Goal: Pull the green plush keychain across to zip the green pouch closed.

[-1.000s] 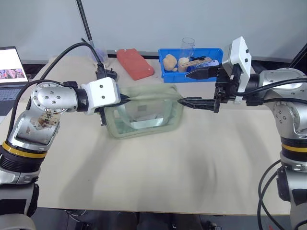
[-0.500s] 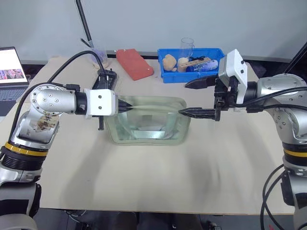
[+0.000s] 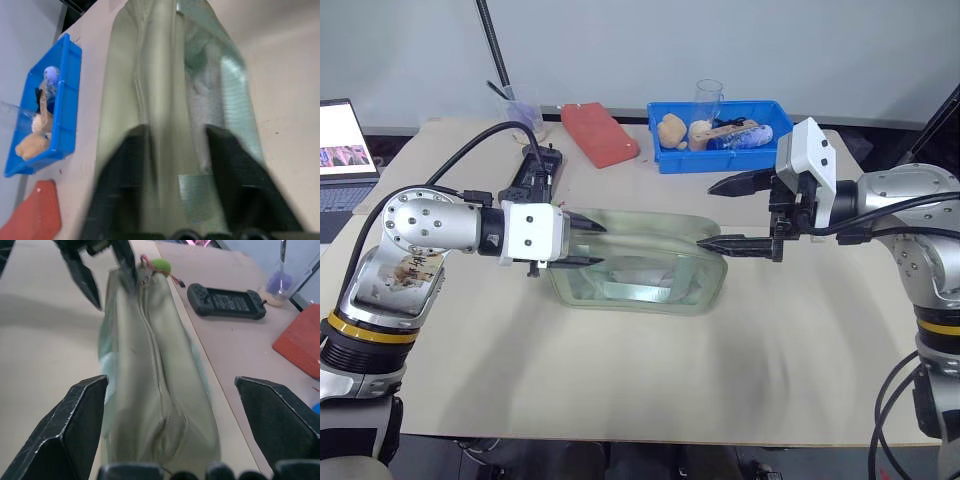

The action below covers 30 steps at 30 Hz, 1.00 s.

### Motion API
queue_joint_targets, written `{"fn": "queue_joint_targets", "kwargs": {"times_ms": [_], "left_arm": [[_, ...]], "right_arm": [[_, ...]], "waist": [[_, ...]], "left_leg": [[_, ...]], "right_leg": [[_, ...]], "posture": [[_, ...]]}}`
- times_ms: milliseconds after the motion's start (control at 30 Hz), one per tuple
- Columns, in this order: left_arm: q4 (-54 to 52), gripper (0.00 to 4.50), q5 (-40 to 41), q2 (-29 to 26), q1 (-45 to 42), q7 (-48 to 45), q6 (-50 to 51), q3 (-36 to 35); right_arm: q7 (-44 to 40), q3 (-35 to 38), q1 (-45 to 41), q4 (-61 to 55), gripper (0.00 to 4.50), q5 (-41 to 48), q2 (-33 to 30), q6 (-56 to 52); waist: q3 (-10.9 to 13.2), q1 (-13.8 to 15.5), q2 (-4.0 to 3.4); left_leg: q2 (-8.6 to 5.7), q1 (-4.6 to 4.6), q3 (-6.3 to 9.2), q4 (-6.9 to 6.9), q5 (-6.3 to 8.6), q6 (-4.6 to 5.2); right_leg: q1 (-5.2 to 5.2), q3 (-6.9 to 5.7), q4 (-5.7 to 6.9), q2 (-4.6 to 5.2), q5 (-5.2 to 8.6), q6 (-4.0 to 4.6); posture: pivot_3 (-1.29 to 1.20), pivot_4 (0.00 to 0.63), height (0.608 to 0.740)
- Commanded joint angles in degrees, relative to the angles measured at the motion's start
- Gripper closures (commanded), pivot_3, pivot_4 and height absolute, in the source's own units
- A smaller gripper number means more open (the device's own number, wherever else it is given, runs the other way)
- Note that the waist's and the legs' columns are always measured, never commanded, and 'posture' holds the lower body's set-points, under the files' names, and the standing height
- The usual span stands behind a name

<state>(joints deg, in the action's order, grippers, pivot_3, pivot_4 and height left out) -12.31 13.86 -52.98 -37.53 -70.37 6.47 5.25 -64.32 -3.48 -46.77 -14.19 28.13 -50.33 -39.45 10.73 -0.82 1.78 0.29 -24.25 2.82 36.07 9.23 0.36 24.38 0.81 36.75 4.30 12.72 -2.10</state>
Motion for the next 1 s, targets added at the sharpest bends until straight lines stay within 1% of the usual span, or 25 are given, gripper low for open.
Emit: {"fn": "queue_joint_targets", "kwargs": {"times_ms": [33, 67, 100, 200, 267, 367, 433, 500, 633, 700, 733, 833, 933, 967, 1000], "left_arm": [[-4.1, 0.26, 4.4, -1.4, -1.2, 0.9, 6.5, -4.1], [-4.9, 0.04, 6.2, -1.8, -1.7, 1.0, 9.2, -5.1], [-5.6, 0.04, 7.4, -2.0, -2.0, 1.1, 11.2, -5.8], [-8.3, 0.04, 15.7, -4.8, -2.2, 1.4, 22.7, -10.8], [-9.5, 0.04, 21.6, -5.6, -2.2, 3.4, 30.4, -13.9], [-12.6, 0.04, 30.6, -7.8, 0.8, 3.4, 39.7, -18.0], [-14.0, 0.04, 35.3, -8.1, 0.4, 4.6, 43.8, -19.1], [-14.5, 0.04, 37.3, -8.3, -0.3, 5.6, 45.4, -19.3], [-14.4, 0.0, 37.5, -8.5, 0.4, 7.0, 45.3, -19.3], [-14.6, 0.0, 38.2, -8.5, 1.0, 7.4, 45.3, -19.5], [-14.7, 0.0, 38.8, -8.5, 1.1, 7.6, 45.5, -19.6], [-15.8, 0.0, 41.0, -8.6, 1.5, 7.8, 46.2, -19.9], [-15.1, 0.0, 41.2, -8.7, 2.5, 8.5, 46.1, -20.7], [-14.0, 0.0, 41.0, -8.6, 2.9, 9.1, 46.0, -21.4], [-11.9, 0.0, 40.7, -7.8, 3.1, 10.5, 45.8, -22.5]], "right_arm": [[-1.8, 2.6, 0.5, -2.5, 0.0, 1.5, -2.9, -1.1], [-2.0, 2.9, 1.0, -3.1, 0.0, 1.8, -3.6, -1.3], [-2.0, 3.1, 1.4, -3.6, 0.0, 2.0, -4.1, -1.6], [-1.8, 3.7, 5.8, -7.3, 0.0, 1.5, -6.4, -1.4], [-0.3, 4.3, 8.1, -9.0, 0.0, 2.0, -6.0, -2.1], [3.1, 2.4, 13.2, -9.8, 0.0, -1.7, -3.8, 1.1], [4.2, 1.9, 14.6, -9.8, 0.0, -2.7, -2.9, 1.9], [4.9, 1.6, 15.2, -9.6, 0.0, -3.6, -2.1, 3.0], [5.6, 1.3, 15.4, -9.1, 1.14, -4.1, -0.7, 3.8], [5.0, 1.1, 15.4, -9.4, 1.9, -3.7, -0.7, 3.6], [4.8, 1.1, 15.4, -9.5, 2.17, -3.5, -0.8, 3.6], [3.9, 1.4, 15.2, -9.8, 3.27, -2.8, -1.1, 3.2], [3.5, 1.5, 15.0, -9.7, 4.3, -2.7, -1.0, 3.1], [3.4, 1.5, 14.9, -9.5, 4.47, -2.9, -1.0, 3.4], [3.3, 1.5, 14.9, -9.4, 4.47, -3.0, -1.0, 3.5]], "waist": [[0.0, 0.1, 0.0], [0.0, 0.1, 0.0], [0.0, 0.1, 0.0], [0.0, 0.0, 0.01], [0.0, -0.1, 0.01], [0.0, -0.4, 0.01], [0.0, -0.2, 0.01], [0.0, -0.1, 0.01], [0.0, 0.1, 0.01], [0.0, 0.1, 0.01], [0.0, 0.0, 0.01], [0.0, 0.0, 0.01], [0.0, 0.0, 0.01], [0.0, 0.0, 0.01], [0.0, 0.0, 0.01]], "left_leg": [[0.0, 0.0, 0.0, 0.0, 0.0, 0.0], [0.0, 0.0, 0.0, 0.0, 0.0, 0.0], [0.0, 0.0, 0.0, 0.01, 0.0, 0.0], [0.02, 0.0, 0.01, 0.01, 0.0, 0.0], [0.03, 0.02, 0.01, -0.01, 0.0, 0.0], [0.08, 0.08, -0.01, 0.01, 0.0, 0.0], [0.1, 0.11, 0.0, 0.01, 0.0, 0.0], [0.09, 0.1, 0.0, 0.06, 0.0, 0.0], [0.09, 0.11, 0.0, 0.16, 0.0, 0.0], [0.08, 0.09, 0.0, 0.17, 0.0, 0.0], [0.09, 0.09, 0.0, 0.17, 0.0, 0.0], [0.09, 0.07, 0.0, 0.16, 0.0, 0.0], [0.09, 0.08, 0.0, 0.16, 0.0, 0.0], [0.09, 0.08, 0.0, 0.16, 0.0, 0.0], [0.09, 0.08, 0.0, 0.16, 0.0, 0.0]], "right_leg": [[0.0, 0.0, 0.0, 0.01, 0.0, 0.0], [-0.01, 0.0, 0.0, 0.01, 0.01, -0.01], [-0.01, 0.0, -0.01, 0.01, 0.01, -0.01], [-0.01, -0.01, 0.0, -0.01, 0.02, -0.03], [-0.01, -0.01, -0.01, -0.01, 0.04, -0.06], [-0.04, 0.0, 0.02, -0.06, 0.04, -0.06], [-0.08, 0.0, 0.04, -0.08, 0.05, -0.06], [-0.05, 0.0, 0.08, -0.08, 0.04, -0.06], [-0.11, -0.01, 0.09, -0.09, 0.04, -0.05], [-0.11, 0.0, 0.09, -0.08, 0.04, -0.05], [-0.11, 0.0, 0.08, -0.08, 0.04, -0.05], [-0.1, 0.0, 0.07, -0.08, 0.03, -0.05], [-0.1, 0.0, 0.07, -0.08, 0.04, -0.04], [-0.1, 0.0, 0.07, -0.08, 0.04, -0.04], [-0.1, 0.0, 0.07, -0.09, 0.04, -0.04]], "posture": [[0.0, 0.15, 0.74], [0.0, 0.15, 0.74], [0.0, 0.15, 0.74], [0.0, 0.15, 0.74], [0.0, 0.15, 0.74], [0.0, 0.15, 0.74], [0.0, 0.15, 0.74], [0.0, 0.15, 0.74], [0.0, 0.15, 0.74], [0.0, 0.15, 0.74], [0.0, 0.15, 0.74], [0.0, 0.15, 0.74], [0.0, 0.15, 0.74], [0.0, 0.15, 0.74], [0.0, 0.15, 0.74]]}}
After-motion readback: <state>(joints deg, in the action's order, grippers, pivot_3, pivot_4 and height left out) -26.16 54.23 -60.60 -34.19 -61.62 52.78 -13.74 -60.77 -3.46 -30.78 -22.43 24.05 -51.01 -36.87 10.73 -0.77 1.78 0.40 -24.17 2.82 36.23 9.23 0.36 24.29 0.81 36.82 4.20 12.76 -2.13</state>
